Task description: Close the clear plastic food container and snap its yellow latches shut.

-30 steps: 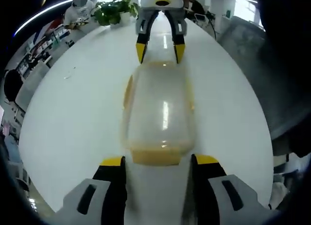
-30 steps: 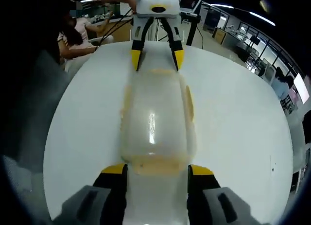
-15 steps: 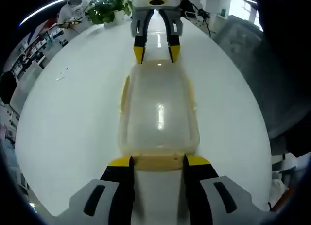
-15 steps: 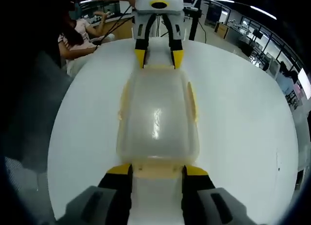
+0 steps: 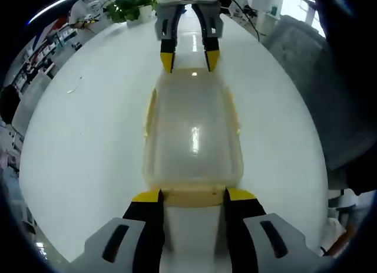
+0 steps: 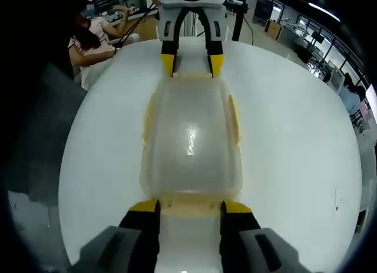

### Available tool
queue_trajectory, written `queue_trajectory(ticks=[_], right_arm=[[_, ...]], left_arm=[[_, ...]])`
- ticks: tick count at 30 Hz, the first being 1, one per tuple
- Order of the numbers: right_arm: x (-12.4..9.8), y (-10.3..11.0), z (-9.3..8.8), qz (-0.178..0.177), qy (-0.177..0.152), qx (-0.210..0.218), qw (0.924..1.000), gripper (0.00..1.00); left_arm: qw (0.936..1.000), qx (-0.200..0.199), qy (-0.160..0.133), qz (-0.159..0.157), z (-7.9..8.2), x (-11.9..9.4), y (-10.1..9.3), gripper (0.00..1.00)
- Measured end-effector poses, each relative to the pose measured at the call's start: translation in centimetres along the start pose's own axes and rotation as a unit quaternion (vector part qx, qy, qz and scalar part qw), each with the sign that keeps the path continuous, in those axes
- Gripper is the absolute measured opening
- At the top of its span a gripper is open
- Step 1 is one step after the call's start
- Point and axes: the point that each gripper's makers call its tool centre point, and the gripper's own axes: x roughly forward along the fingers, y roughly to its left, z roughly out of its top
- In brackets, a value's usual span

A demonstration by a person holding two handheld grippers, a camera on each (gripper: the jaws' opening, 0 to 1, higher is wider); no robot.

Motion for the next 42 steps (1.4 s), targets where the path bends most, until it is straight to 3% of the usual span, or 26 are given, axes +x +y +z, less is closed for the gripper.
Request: queue_trajectory(ticks=[10,17,27,31,42], right_arm=[[0.0,-0.4,-0.1,0.003,0.035,-0.008,0.9994,0.38],[-0.1,-0.6,-0.2,0.005,0.024,-0.013,0.9996,0.38],[-0.1,-0.6,-0.2,0.001,0.004,-0.011,0.9999,0.37],[-0.1,-0.6,0.0,0.000,0.008,-0.014,0.9999,0.37],[-0.7,0.4,0.5,0.008,0.003,0.004,1.0000,0.36]], left_arm=[[0.9998,-0.020,0.001,0.007,0.1,0.0,0.1,0.38],[0.9991,-0.024,-0.033,0.009,0.0,-0.2,0.1,0.38],[0.9988,-0.018,-0.044,0.008,0.1,-0.2,0.1,0.37],[0.9980,-0.043,-0.044,0.009,0.2,-0.2,0.2,0.37],[0.9994,-0.028,-0.019,0.011,0.0,-0.5,-0.6,0.36]])
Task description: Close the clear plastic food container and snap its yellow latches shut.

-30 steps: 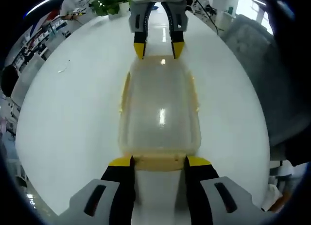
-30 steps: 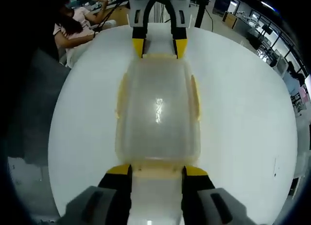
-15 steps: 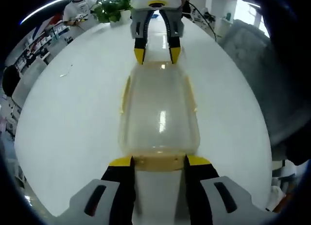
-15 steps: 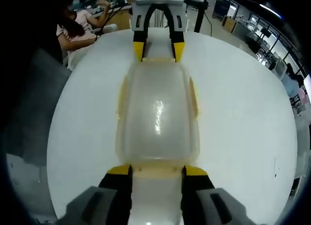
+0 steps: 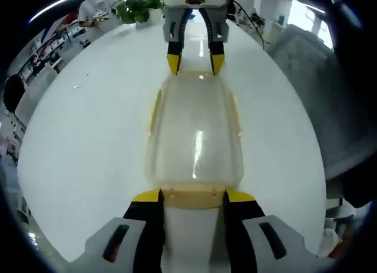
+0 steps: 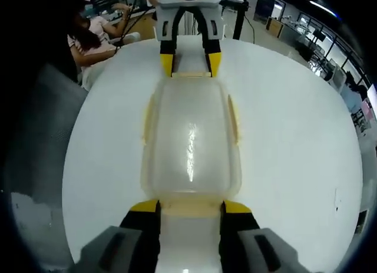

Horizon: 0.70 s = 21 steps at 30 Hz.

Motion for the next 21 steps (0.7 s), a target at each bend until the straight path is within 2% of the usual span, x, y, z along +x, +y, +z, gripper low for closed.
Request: queue_trajectory(ticks=[9,21], right_arm=[[-1.7,0.5,1.4,0.002,-0.009,-0.002,1.0000,0.37],[-5.4,1.4,2.7,-0.019,-0.008,-0.016,0.9997,0.36]], left_arm=[[0.9998,-0.012,0.010,0.012,0.0,-1.7,-0.3,0.36],[0.9994,-0.012,0.007,0.033,2.0,-5.2,-1.3,0.36]])
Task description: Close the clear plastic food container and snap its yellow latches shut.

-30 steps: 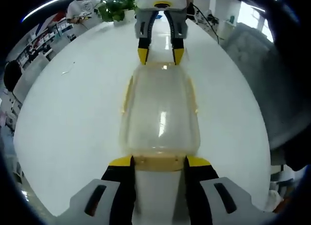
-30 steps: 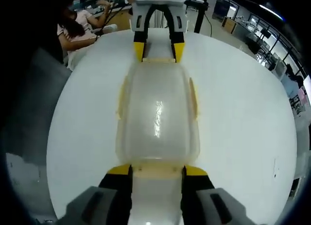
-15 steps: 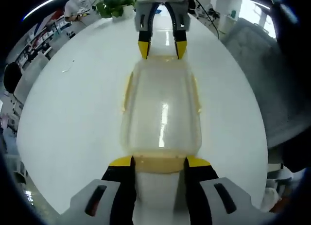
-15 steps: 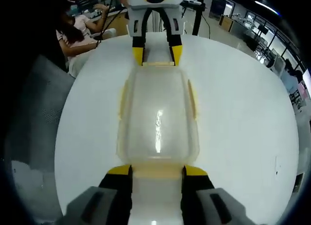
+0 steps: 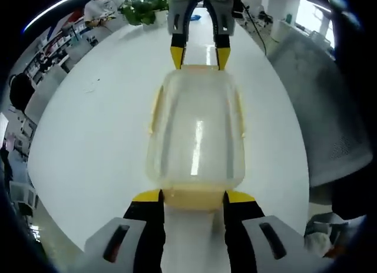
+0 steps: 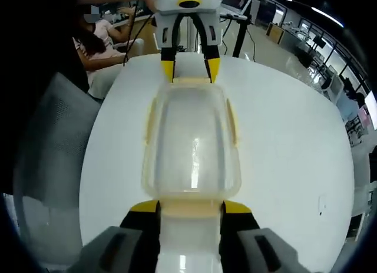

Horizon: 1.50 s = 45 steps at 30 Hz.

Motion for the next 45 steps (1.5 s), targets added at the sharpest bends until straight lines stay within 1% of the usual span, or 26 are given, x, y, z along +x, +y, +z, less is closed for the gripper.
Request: queue_trajectory(ticks=[5,8,12,14,16,19,23,27,31,34,38,40,45], right_arm=[[-1.5,0.3,0.5,-0.012,-0.003,-0.001,0.9999,0.36],[-2.5,0.1,1.2,-0.027,-0.005,-0.005,0.9996,0.36],[-3.6,-0.1,1.6,-0.042,0.003,-0.010,0.9991,0.36],[-4.1,0.0,1.6,-0.050,0.007,-0.008,0.9987,0.36],[-4.4,0.2,1.4,-0.056,0.015,-0.009,0.9983,0.36],[-4.8,0.4,0.9,-0.060,0.022,-0.003,0.9979,0.36],[-5.4,0.8,0.5,-0.062,0.022,0.000,0.9978,0.36],[-6.6,0.4,0.4,-0.071,0.006,-0.012,0.9974,0.36],[-7.2,0.8,-0.2,-0.073,0.001,-0.023,0.9971,0.36],[-7.8,1.1,-0.4,-0.071,-0.010,-0.030,0.9969,0.36],[-8.5,1.2,-1.5,-0.070,-0.019,-0.040,0.9966,0.36],[-8.7,1.5,-2.0,-0.066,-0.026,-0.037,0.9968,0.36],[-9.1,1.8,-3.4,-0.064,-0.030,-0.037,0.9968,0.36]], left_arm=[[0.9999,0.007,-0.012,0.010,0.9,-1.9,-0.2,0.36],[0.9997,0.012,-0.013,0.019,1.3,-2.7,0.0,0.36],[0.9991,0.022,-0.014,0.034,1.9,-3.7,0.3,0.36],[0.9990,0.017,-0.024,0.033,2.2,-4.1,0.4,0.36],[0.9991,0.011,-0.030,0.029,2.6,-4.3,0.1,0.36],[0.9987,0.021,-0.031,0.034,3.2,-4.2,-0.2,0.36],[0.9983,0.030,-0.032,0.038,4.2,-4.8,-0.4,0.36],[0.9977,0.034,-0.020,0.055,5.0,-5.3,-0.3,0.36],[0.9973,0.026,-0.018,0.067,6.0,-5.6,-1.0,0.36],[0.9971,0.020,-0.007,0.074,6.8,-5.8,-1.5,0.36],[0.9965,0.017,-0.001,0.082,8.0,-5.7,-2.0,0.36],[0.9962,0.019,0.006,0.085,8.5,-5.5,-2.1,0.36],[0.9958,0.020,0.018,0.088,10.1,-5.3,-2.6,0.36]])
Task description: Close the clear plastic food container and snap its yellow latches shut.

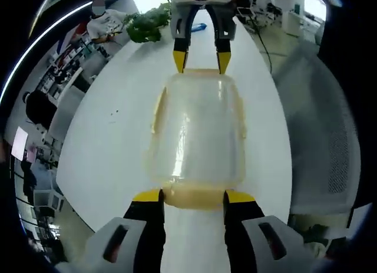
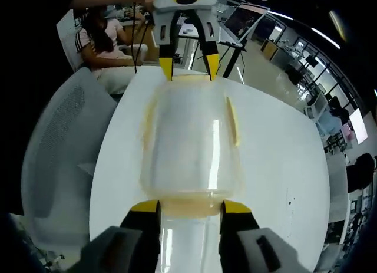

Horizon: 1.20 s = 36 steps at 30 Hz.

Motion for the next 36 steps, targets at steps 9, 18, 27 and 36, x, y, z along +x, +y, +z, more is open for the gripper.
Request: queue_trajectory(ticks=[9,18,27,36], right_arm=[[-1.2,0.2,-2.2,-0.002,-0.009,-0.004,1.0000,0.36],[-1.7,0.4,-4.7,0.008,-0.012,-0.008,0.9999,0.36],[-2.1,-0.7,-6.9,0.007,-0.020,-0.001,0.9998,0.36],[-2.5,-0.6,-8.8,0.014,-0.019,0.001,0.9997,0.36]], left_arm=[[0.9999,-0.006,0.009,0.009,2.6,0.7,-0.5,0.36],[0.9997,-0.014,0.019,0.003,4.2,2.2,-1.0,0.36],[0.9995,-0.013,0.030,-0.005,6.2,3.5,0.2,0.36],[0.9993,-0.014,0.034,-0.009,7.7,5.0,0.1,0.36]])
